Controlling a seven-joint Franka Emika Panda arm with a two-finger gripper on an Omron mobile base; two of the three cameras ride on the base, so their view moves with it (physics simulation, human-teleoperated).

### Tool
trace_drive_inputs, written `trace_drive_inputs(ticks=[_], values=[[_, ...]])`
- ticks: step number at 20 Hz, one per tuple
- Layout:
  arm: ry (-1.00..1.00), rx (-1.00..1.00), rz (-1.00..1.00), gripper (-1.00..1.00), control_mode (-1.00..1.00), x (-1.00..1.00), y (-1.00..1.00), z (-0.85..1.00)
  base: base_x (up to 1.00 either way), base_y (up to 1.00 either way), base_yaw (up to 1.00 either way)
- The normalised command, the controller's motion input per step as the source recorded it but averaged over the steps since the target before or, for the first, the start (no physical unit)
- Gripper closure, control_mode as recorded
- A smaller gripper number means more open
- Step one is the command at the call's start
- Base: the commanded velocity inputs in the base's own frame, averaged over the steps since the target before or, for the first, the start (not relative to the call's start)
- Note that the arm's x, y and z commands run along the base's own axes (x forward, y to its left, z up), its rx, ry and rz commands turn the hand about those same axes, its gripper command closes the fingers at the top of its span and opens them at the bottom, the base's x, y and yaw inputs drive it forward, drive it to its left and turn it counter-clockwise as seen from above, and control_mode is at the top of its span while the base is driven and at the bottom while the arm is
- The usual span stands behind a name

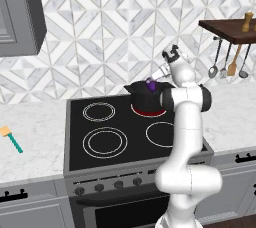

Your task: Put the broccoli and eggplant in the pot. Retrieve the spatula and lightly stir the vegetables in the pot.

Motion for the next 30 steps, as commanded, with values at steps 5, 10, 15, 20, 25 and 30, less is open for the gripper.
trace_drive_inputs(ticks=[5,10,15,20,25,30], values=[[0.00,0.00,0.00,1.00,-1.00,-0.16,0.00,-0.28,0.00,0.00,0.00],[0.01,0.00,-0.01,-1.00,-1.00,-0.11,0.13,-0.31,0.00,0.00,0.00],[0.00,0.00,-0.01,-1.00,-1.00,-0.04,0.08,-0.23,0.00,0.00,0.00],[0.00,0.01,0.00,-1.00,-1.00,-0.14,0.00,-0.12,0.00,0.00,0.00],[0.00,0.00,-0.01,-1.00,-1.00,-0.22,0.00,-0.03,0.00,0.00,0.00],[0.00,0.00,-0.03,-1.00,-1.00,-0.24,0.00,-0.02,0.00,0.00,0.00]])
